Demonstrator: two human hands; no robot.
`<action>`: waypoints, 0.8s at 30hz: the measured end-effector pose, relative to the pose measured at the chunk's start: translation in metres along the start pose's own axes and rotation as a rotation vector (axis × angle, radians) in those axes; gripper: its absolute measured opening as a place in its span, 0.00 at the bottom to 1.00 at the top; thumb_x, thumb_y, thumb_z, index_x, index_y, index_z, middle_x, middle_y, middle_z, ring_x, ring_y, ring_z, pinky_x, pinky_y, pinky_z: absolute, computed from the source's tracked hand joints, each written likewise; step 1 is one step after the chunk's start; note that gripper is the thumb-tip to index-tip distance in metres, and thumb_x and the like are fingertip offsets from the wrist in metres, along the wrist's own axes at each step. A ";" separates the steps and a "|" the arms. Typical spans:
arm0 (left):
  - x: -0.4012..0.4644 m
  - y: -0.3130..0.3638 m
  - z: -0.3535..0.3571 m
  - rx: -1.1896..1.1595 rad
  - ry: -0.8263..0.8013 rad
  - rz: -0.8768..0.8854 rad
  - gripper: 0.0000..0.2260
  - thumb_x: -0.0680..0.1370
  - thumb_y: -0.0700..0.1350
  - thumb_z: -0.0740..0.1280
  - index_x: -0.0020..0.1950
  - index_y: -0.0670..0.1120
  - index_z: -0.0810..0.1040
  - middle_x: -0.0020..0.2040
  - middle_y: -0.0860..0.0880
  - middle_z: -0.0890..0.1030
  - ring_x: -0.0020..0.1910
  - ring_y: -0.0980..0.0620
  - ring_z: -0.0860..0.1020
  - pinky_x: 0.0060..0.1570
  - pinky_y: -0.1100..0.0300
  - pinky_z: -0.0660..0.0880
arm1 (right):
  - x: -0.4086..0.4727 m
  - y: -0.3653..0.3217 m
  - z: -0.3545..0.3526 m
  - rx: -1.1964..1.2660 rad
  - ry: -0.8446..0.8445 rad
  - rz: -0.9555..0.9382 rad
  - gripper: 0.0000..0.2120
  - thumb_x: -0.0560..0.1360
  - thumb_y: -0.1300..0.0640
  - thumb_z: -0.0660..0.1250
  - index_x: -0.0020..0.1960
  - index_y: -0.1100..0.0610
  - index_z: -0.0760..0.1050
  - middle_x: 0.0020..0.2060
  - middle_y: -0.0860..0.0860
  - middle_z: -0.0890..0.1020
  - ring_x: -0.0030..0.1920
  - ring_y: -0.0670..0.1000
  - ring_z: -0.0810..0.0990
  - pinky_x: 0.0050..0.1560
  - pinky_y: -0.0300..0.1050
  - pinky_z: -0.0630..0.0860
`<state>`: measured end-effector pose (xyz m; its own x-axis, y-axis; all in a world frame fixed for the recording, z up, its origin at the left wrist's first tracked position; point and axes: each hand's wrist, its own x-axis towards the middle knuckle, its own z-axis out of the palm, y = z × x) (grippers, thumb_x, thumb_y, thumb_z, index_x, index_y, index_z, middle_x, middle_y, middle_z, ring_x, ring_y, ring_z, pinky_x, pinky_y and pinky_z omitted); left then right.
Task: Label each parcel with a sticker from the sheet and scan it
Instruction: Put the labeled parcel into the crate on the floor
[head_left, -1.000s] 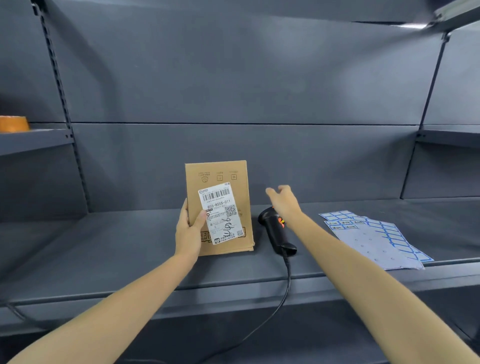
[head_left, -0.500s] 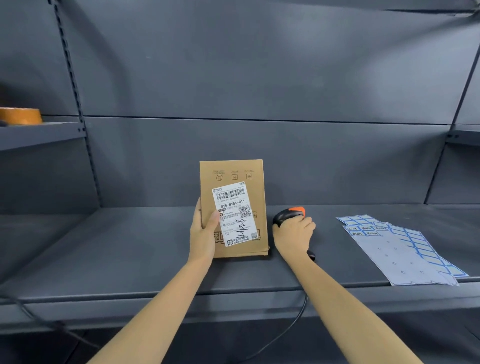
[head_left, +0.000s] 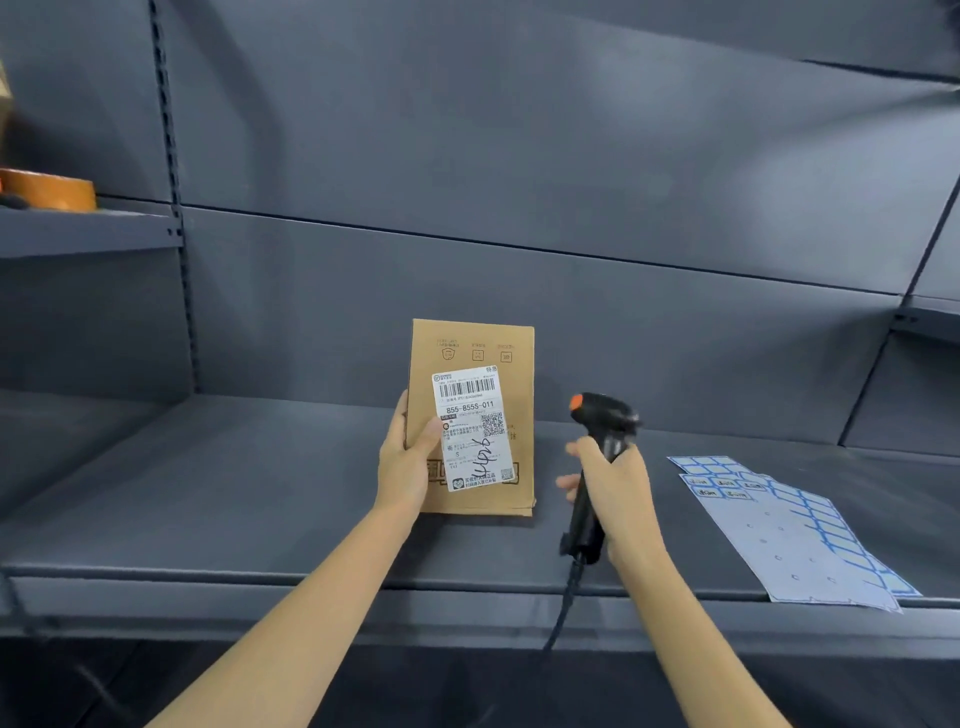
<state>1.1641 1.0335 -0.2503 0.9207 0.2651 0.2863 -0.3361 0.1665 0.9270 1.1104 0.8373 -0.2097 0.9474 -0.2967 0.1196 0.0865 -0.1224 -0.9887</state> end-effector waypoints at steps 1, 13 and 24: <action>-0.001 0.000 0.000 -0.010 -0.005 0.003 0.24 0.80 0.45 0.64 0.75 0.55 0.63 0.62 0.58 0.78 0.53 0.66 0.78 0.42 0.74 0.73 | -0.016 0.003 0.004 0.019 -0.033 -0.052 0.10 0.72 0.51 0.65 0.50 0.54 0.72 0.27 0.52 0.82 0.25 0.46 0.75 0.32 0.40 0.72; -0.006 0.004 -0.002 -0.052 -0.031 0.000 0.22 0.80 0.41 0.64 0.73 0.52 0.66 0.60 0.55 0.80 0.50 0.62 0.81 0.39 0.72 0.76 | -0.074 0.024 0.055 0.158 -0.204 -0.205 0.07 0.75 0.54 0.67 0.51 0.52 0.73 0.25 0.50 0.76 0.25 0.43 0.73 0.29 0.32 0.72; -0.009 0.007 -0.002 -0.014 -0.034 -0.014 0.22 0.80 0.42 0.63 0.73 0.54 0.65 0.61 0.53 0.79 0.52 0.58 0.81 0.39 0.71 0.76 | -0.068 0.024 0.059 0.174 -0.205 -0.218 0.07 0.76 0.55 0.66 0.53 0.51 0.72 0.25 0.49 0.76 0.27 0.43 0.73 0.31 0.33 0.73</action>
<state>1.1530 1.0341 -0.2467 0.9313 0.2307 0.2817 -0.3260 0.1835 0.9274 1.0657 0.9101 -0.2471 0.9417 -0.0830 0.3261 0.3278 0.0067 -0.9447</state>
